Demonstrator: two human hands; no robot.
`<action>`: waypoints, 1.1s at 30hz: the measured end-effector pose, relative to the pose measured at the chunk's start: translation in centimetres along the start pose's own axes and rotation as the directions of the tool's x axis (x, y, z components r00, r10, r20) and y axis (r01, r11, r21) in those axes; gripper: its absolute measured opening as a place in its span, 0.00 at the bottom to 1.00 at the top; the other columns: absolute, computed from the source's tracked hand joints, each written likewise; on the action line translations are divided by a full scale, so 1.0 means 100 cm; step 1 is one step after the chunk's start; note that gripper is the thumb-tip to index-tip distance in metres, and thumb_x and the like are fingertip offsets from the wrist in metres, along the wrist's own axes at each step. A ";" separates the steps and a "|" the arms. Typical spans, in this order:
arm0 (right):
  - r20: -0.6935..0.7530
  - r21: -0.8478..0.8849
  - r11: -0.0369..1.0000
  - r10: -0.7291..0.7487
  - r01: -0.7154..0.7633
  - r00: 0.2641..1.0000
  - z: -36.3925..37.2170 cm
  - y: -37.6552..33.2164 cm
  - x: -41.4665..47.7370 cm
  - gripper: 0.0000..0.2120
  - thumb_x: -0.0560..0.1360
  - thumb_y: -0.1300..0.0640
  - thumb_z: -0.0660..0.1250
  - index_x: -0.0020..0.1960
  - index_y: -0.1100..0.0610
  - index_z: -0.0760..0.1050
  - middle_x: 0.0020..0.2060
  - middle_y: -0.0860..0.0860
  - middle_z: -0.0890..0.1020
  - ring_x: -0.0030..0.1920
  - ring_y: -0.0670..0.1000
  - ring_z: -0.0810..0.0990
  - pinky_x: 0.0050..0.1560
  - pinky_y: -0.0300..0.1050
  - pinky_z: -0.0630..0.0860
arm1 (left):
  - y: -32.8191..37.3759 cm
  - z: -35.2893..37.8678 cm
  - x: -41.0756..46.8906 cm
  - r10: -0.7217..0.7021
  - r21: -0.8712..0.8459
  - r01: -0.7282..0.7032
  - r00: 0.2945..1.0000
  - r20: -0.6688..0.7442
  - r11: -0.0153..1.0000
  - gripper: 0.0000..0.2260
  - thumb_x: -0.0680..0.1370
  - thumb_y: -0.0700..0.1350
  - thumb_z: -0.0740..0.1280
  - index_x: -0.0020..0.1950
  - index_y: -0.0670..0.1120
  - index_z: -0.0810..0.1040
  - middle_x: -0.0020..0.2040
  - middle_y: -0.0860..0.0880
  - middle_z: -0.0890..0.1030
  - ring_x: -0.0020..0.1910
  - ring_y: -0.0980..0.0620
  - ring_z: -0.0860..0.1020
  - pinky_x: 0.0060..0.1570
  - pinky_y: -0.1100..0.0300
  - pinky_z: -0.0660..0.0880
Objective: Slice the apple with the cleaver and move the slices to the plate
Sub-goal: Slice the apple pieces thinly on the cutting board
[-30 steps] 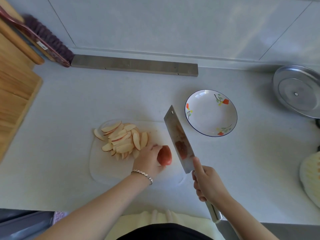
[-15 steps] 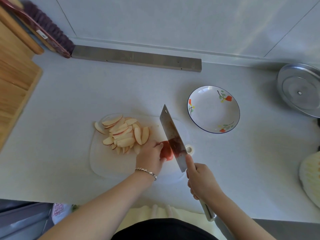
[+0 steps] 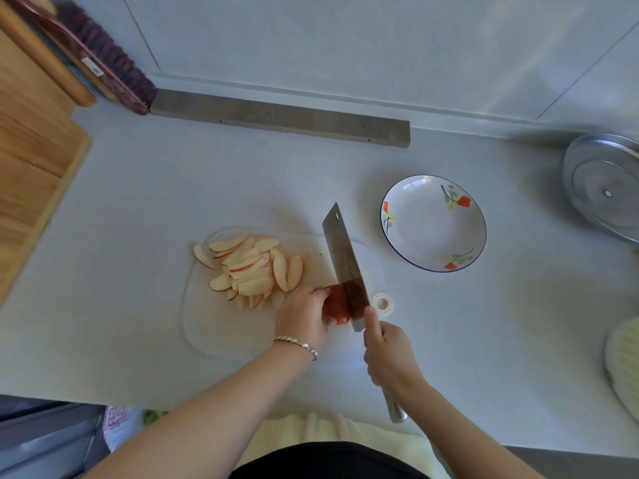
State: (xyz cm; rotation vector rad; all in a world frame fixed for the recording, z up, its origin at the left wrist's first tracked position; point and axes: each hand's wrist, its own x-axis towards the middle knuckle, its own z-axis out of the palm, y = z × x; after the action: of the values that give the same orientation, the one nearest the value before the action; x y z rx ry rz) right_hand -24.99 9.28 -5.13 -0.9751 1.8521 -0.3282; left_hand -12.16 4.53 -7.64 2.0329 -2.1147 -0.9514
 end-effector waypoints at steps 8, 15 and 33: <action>0.040 0.079 0.997 0.017 -0.020 0.999 -0.022 -0.008 -0.013 0.25 0.79 0.40 0.51 0.30 0.57 0.60 0.19 0.48 0.65 0.18 0.47 0.61 0.23 0.38 0.61 | -0.002 0.000 -0.003 -0.013 0.013 0.013 0.999 0.031 1.000 0.21 0.76 0.49 0.66 0.69 0.50 0.69 0.67 0.53 0.72 0.66 0.51 0.69 0.60 0.57 0.69; 0.014 -0.091 0.996 -0.019 0.020 1.000 -0.013 0.001 -0.015 0.26 0.77 0.37 0.48 0.34 0.59 0.61 0.28 0.55 0.65 0.28 0.52 0.63 0.34 0.47 0.64 | -0.002 0.002 -0.003 -0.009 0.002 0.009 1.000 0.006 1.000 0.21 0.75 0.48 0.67 0.67 0.51 0.71 0.66 0.54 0.72 0.65 0.52 0.70 0.58 0.58 0.70; 0.067 0.134 0.990 0.042 -0.051 0.997 -0.013 -0.008 -0.004 0.26 0.78 0.40 0.51 0.33 0.59 0.64 0.25 0.52 0.64 0.21 0.47 0.60 0.24 0.38 0.60 | -0.011 0.009 -0.004 -0.003 -0.071 0.002 1.000 -0.010 0.997 0.21 0.75 0.48 0.66 0.68 0.49 0.71 0.66 0.53 0.72 0.66 0.53 0.69 0.59 0.61 0.68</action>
State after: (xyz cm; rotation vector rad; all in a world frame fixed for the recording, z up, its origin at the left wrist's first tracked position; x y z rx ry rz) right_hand -25.65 8.80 -3.75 -0.8388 1.7674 -0.3847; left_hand -11.57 5.30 -8.69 2.0030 -2.0438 -0.9996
